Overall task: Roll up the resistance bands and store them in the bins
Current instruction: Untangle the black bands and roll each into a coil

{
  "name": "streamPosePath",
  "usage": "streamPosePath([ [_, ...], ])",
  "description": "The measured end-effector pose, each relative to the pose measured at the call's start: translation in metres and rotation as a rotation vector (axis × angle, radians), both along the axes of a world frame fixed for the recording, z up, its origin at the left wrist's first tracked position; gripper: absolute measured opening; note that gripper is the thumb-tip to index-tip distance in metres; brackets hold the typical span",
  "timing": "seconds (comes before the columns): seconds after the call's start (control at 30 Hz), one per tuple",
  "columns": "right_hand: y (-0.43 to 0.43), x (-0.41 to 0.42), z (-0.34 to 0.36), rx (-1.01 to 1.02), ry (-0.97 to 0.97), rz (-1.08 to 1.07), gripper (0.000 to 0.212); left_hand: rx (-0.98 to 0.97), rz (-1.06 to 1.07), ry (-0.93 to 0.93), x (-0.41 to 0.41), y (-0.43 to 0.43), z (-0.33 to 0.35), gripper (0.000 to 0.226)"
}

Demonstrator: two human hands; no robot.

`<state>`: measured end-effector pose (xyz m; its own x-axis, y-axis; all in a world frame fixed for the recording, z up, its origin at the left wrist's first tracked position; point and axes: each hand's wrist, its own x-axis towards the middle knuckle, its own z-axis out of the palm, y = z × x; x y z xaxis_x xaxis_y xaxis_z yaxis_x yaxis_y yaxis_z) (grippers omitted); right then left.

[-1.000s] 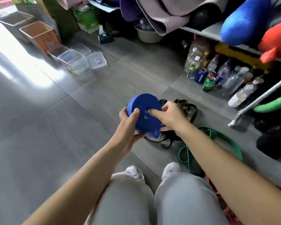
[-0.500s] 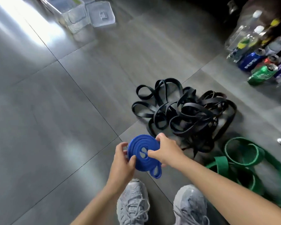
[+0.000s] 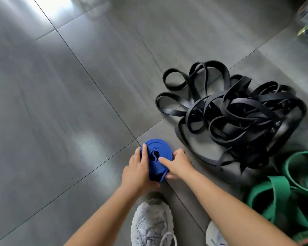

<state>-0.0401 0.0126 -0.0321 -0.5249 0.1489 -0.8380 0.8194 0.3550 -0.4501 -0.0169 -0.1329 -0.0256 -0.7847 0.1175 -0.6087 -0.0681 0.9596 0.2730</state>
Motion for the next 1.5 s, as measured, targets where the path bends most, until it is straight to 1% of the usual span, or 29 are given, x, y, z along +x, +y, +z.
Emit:
streamPosePath([
  [0.1,0.019,0.001,0.004,0.043,0.047,0.145,0.028,-0.031,-0.012,0.058,-0.001,0.0,0.001,0.121],
  [0.17,0.035,0.001,0.014,0.162,0.195,0.228,0.019,-0.06,-0.037,0.068,-0.003,0.0,0.004,0.117],
  [0.23,0.055,0.001,0.024,0.301,0.373,0.315,0.012,-0.077,-0.058,0.053,-0.004,0.003,0.005,0.122],
  [0.27,0.066,0.002,0.024,0.36,0.428,0.364,0.011,-0.103,-0.082,0.045,-0.003,0.005,0.004,0.124],
  [0.33,0.083,0.007,0.025,0.485,0.475,0.476,0.013,-0.154,-0.146,0.051,-0.002,0.013,0.005,0.123],
  [0.4,0.096,0.014,0.021,0.631,0.619,0.595,0.015,-0.178,-0.259,0.12,0.002,0.02,0.003,0.121],
  [0.47,0.107,0.021,0.02,0.795,0.861,0.703,0.027,-0.172,-0.438,0.215,0.003,0.025,0.001,0.126],
  [0.5,0.112,0.02,0.022,0.862,0.94,0.738,0.035,-0.161,-0.55,0.242,0.005,0.025,-0.004,0.124],
  [0.53,0.117,0.019,0.022,0.909,0.97,0.762,0.044,-0.167,-0.656,0.268,0.006,0.027,-0.006,0.117],
  [0.57,0.122,0.016,0.023,0.947,0.956,0.768,0.054,-0.182,-0.734,0.265,0.006,0.028,-0.007,0.106],
  [0.63,0.135,0.008,0.022,1.001,0.817,0.739,0.075,-0.223,-0.809,0.256,0.001,0.027,-0.004,0.083],
  [0.7,0.148,0.002,0.025,1.009,0.635,0.739,0.091,-0.256,-0.832,0.232,-0.005,0.022,-0.005,0.071],
  [0.73,0.154,0.0,0.026,0.995,0.572,0.748,0.091,-0.263,-0.847,0.232,-0.007,0.019,-0.006,0.07],
  [0.8,0.168,-0.001,0.025,0.936,0.452,0.78,0.078,-0.254,-0.867,0.262,-0.01,0.012,-0.007,0.069],
  [0.83,0.173,0.0,0.024,0.939,0.432,0.804,0.071,-0.245,-0.874,0.282,-0.011,0.01,-0.007,0.068],
  [0.97,0.181,0.006,0.017,0.922,0.536,0.787,0.038,-0.22,-0.856,0.355,-0.013,-0.005,-0.008,0.064],
  [1.03,0.181,0.007,0.017,0.843,0.612,0.717,0.032,-0.245,-0.844,0.349,-0.012,-0.014,-0.008,0.065],
  [1.1,0.183,0.008,0.02,0.755,0.668,0.643,0.028,-0.285,-0.842,0.306,-0.011,-0.012,-0.004,0.062],
  [1.13,0.185,0.009,0.023,0.712,0.683,0.587,0.027,-0.298,-0.837,0.286,-0.01,-0.008,-0.001,0.058],
  [1.2,0.194,0.01,0.031,0.653,0.674,0.506,0.033,-0.307,-0.816,0.26,-0.01,0.004,0.004,0.056],
  [1.27,0.204,0.013,0.046,0.698,0.71,0.507,0.039,-0.291,-0.776,0.272,-0.008,0.017,0.012,0.06],
  [1.33,0.218,0.013,0.07,0.7,0.729,0.457,0.039,-0.256,-0.74,0.275,-0.006,0.029,0.027,0.064],
  [1.4,0.232,0.013,0.107,0.641,0.717,0.332,0.04,-0.223,-0.707,0.262,-0.004,0.039,0.054,0.066],
  [1.5,0.246,0.024,0.166,0.602,0.761,0.208,0.041,-0.125,-0.642,0.311,0.0,0.063,0.112,0.068],
])
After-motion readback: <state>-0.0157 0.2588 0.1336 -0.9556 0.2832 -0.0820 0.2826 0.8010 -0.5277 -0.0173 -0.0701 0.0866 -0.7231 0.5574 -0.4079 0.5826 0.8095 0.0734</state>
